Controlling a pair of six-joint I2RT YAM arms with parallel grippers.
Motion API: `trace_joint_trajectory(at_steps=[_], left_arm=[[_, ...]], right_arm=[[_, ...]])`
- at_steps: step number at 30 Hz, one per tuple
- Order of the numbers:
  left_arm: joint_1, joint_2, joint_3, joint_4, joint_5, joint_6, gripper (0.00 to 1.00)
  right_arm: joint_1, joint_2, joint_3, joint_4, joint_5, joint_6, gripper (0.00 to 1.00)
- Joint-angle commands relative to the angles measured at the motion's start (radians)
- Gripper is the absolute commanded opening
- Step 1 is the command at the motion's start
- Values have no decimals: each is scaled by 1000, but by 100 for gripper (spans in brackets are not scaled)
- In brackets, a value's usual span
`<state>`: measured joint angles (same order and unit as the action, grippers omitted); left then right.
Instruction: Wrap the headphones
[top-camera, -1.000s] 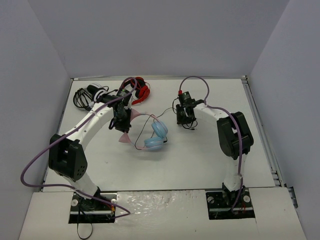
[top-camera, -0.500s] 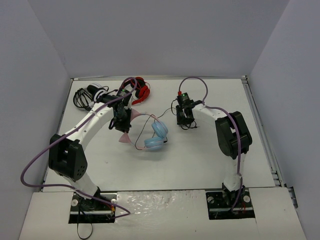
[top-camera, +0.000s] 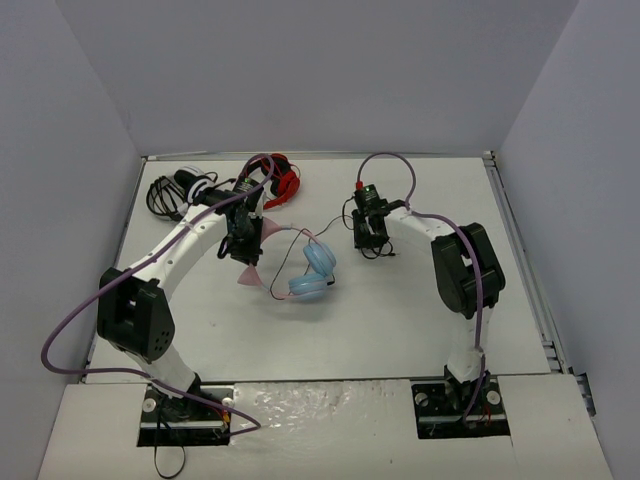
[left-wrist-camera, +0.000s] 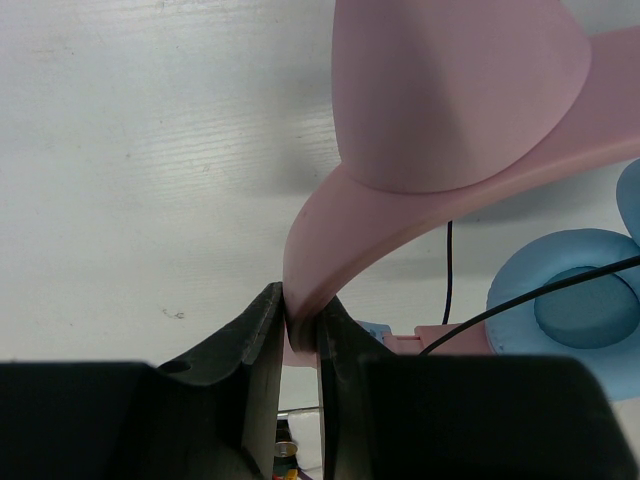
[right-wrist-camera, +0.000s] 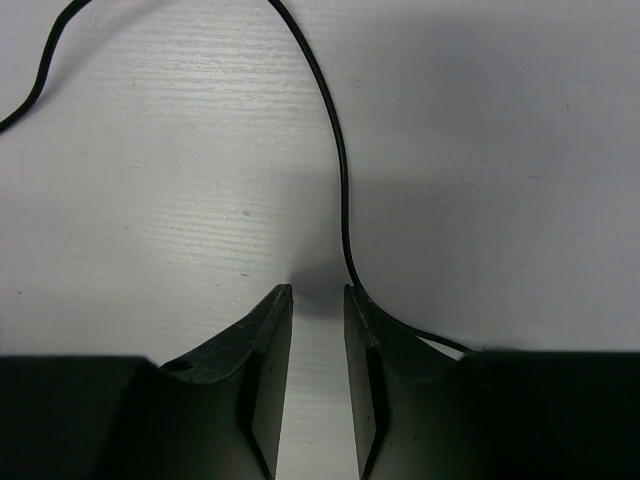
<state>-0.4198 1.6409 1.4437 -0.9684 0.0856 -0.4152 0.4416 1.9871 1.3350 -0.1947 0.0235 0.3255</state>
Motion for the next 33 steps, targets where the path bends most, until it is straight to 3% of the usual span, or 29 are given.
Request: trace_joint_trajectory(at_steps=[1, 33], left_arm=[[-5, -56, 41, 27, 32, 3, 0], [-6, -50, 52, 14, 35, 10, 0]], right_arm=[[8, -96, 47, -6, 33, -19, 25], [-23, -12, 82, -32, 65, -83, 25]])
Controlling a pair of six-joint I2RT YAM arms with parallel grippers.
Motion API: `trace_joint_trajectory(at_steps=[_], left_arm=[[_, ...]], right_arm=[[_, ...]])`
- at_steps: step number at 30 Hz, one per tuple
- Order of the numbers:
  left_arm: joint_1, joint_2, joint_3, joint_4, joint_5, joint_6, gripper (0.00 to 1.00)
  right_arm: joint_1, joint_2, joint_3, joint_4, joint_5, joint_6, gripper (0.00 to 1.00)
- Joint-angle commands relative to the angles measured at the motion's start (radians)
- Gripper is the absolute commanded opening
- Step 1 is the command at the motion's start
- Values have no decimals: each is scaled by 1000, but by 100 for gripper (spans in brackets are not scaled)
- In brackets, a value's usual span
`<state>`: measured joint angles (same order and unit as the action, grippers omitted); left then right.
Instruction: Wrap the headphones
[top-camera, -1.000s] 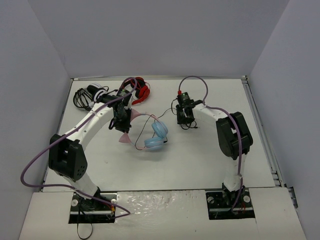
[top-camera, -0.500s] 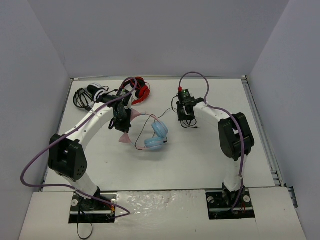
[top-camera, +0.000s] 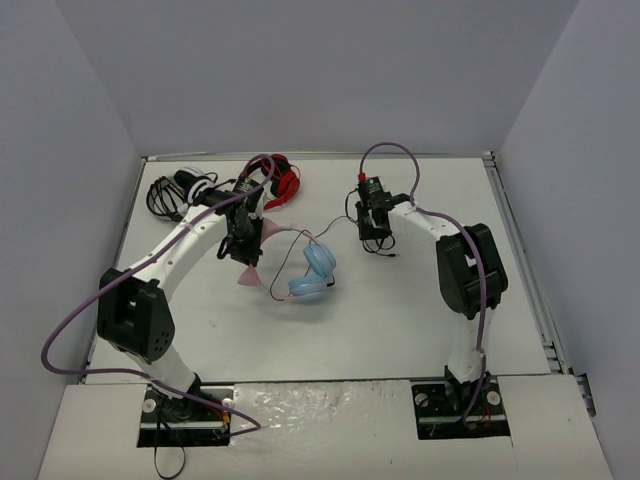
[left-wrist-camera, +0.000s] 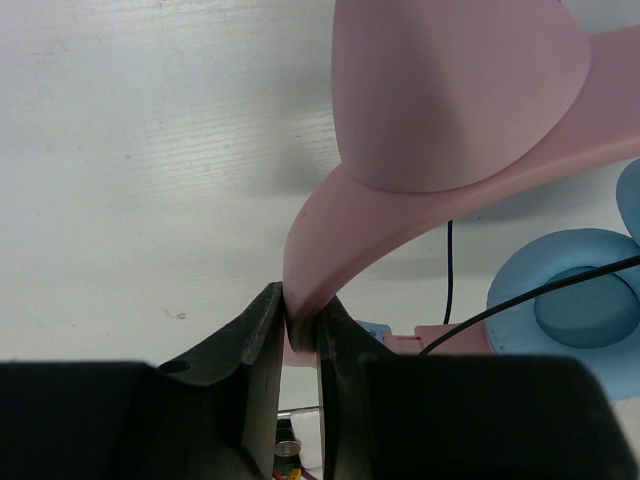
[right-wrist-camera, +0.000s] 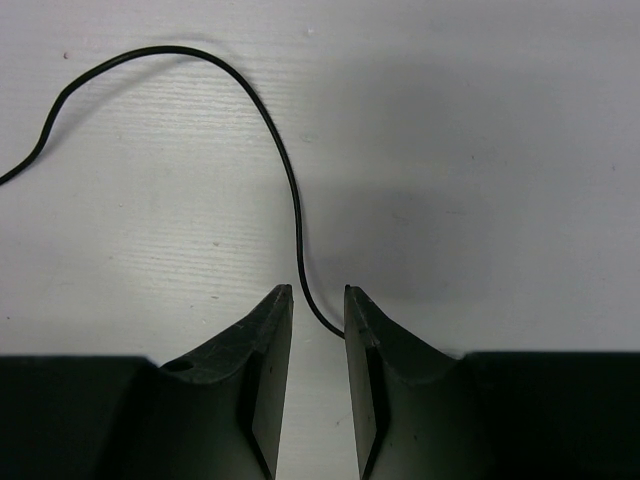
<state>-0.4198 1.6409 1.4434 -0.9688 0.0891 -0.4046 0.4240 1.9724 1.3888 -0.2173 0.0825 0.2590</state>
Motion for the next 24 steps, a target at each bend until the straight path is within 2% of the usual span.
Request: trace_joint_trajectory(at_steps=[1, 24], left_arm=[[-6, -50, 52, 16, 31, 0, 0], [-6, -55, 46, 15, 29, -3, 0]], right_arm=[[-5, 5, 27, -11, 4, -18, 25], [-8, 42, 13, -6, 2, -27, 24]])
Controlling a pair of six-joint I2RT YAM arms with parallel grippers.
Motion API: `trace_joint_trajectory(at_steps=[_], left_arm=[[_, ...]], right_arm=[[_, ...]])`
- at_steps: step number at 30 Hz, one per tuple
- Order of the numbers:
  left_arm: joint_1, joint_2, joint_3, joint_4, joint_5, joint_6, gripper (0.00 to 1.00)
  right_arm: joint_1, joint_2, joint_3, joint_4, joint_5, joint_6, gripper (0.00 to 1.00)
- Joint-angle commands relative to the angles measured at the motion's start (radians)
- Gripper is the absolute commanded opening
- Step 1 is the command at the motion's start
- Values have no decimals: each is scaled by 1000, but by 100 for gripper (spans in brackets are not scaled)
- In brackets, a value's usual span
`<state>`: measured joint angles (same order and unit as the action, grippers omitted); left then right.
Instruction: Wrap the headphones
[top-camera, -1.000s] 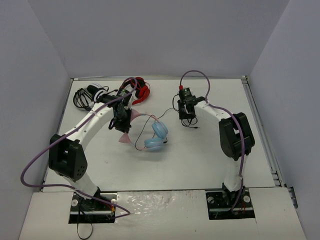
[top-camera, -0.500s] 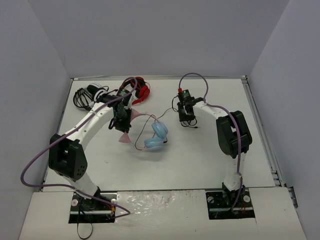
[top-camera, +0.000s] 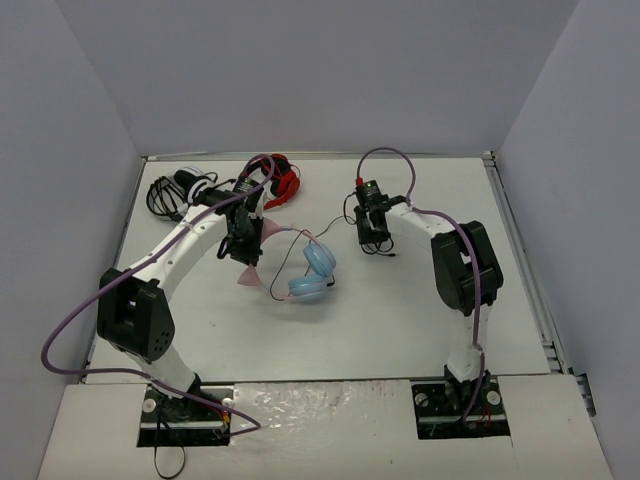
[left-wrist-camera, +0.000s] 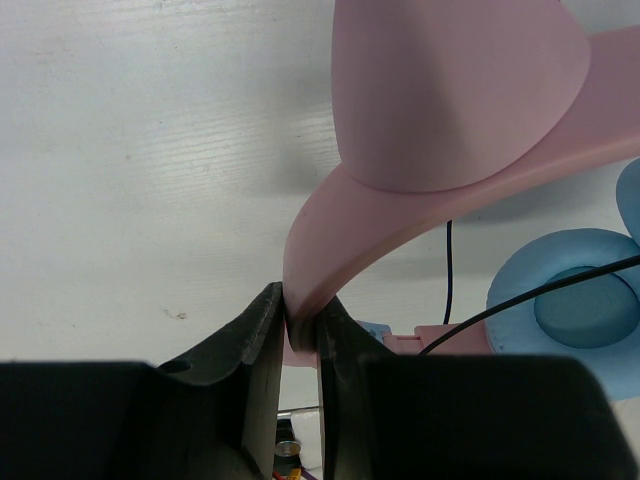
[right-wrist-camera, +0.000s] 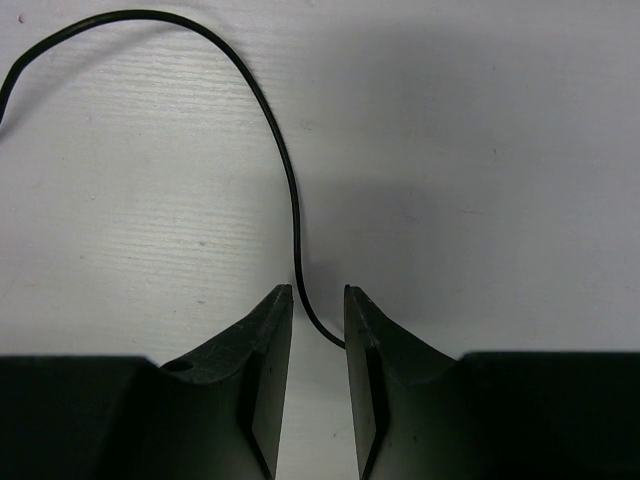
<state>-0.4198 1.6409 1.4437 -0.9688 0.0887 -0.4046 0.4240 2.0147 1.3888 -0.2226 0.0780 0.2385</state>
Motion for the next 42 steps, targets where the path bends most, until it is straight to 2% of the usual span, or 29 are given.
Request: trace_joint_trajectory(at_steps=[1, 10, 14, 22, 30, 42], left_arm=[[-6, -56, 45, 15, 30, -3, 0], [-6, -58, 47, 13, 30, 0, 0], [-6, -55, 46, 15, 29, -3, 0], [-6, -55, 47, 13, 29, -3, 0], [-6, -53, 44, 14, 33, -2, 0], [-13, -43, 21, 27, 70, 11, 0]], right_arm=[[-8, 2, 13, -1, 7, -7, 25], [-8, 16, 4, 11, -1, -2, 23], [-8, 19, 3, 14, -1, -4, 17], [-8, 21, 1, 16, -12, -1, 12], [-10, 29, 0, 15, -25, -2, 0], [-7, -17, 57, -2, -58, 5, 0]])
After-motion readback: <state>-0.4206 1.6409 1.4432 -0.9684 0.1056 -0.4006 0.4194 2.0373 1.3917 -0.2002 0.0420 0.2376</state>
